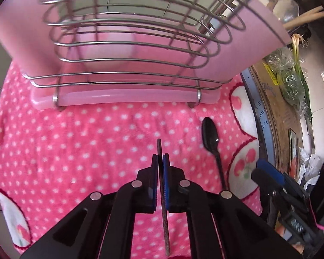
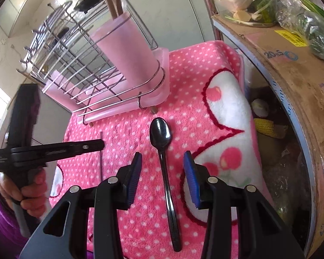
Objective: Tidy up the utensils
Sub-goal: 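Grasp the thin chopstick with the left tool while the right tool grasps the black spoon, then lift the chopstick and black spoon and carry them over the pink cups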
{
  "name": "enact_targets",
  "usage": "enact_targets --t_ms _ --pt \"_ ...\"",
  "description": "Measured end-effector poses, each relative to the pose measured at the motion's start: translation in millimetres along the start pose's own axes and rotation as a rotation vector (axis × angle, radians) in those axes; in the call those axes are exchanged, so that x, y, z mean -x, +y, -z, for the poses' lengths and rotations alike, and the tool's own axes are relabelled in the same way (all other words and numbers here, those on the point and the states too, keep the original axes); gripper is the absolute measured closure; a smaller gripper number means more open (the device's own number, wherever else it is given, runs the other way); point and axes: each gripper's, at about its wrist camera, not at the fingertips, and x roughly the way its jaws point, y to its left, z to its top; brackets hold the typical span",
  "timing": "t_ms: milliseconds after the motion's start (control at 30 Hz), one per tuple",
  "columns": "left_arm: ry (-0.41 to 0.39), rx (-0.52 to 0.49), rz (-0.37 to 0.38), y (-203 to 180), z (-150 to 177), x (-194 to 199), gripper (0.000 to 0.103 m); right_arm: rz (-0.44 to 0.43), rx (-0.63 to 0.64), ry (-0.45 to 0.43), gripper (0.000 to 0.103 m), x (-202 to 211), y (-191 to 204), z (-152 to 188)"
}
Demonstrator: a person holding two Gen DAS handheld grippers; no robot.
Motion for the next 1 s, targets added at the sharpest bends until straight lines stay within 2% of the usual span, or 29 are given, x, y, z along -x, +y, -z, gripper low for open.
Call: enact_targets --t_ms 233,267,367,567,833,933,1000 --pt "-0.036 -0.003 -0.066 49.2 9.3 36.0 0.099 0.046 0.091 0.05 0.062 -35.7 25.0 -11.5" --pt "-0.04 -0.004 -0.078 56.3 9.6 40.1 0.099 0.064 0.106 0.058 0.056 -41.3 28.2 -13.7" --pt "-0.033 -0.001 -0.106 77.3 11.3 45.2 0.099 0.106 0.132 0.067 0.051 -54.1 34.4 -20.1" --pt "0.0 0.041 -0.141 110.8 11.6 30.6 0.098 0.15 0.147 0.119 0.051 -80.5 38.8 -31.1" --pt "0.067 0.072 -0.162 126.1 3.9 1.0 0.097 0.156 0.122 0.131 0.052 -96.2 36.1 -38.4" --pt "0.074 0.073 -0.157 126.3 1.6 -0.5 0.097 0.14 0.101 0.121 0.071 -92.4 31.1 -38.2" --pt "0.078 0.068 -0.156 128.2 -0.3 -1.5 0.097 0.099 0.067 0.11 0.081 -85.2 23.5 -39.3"
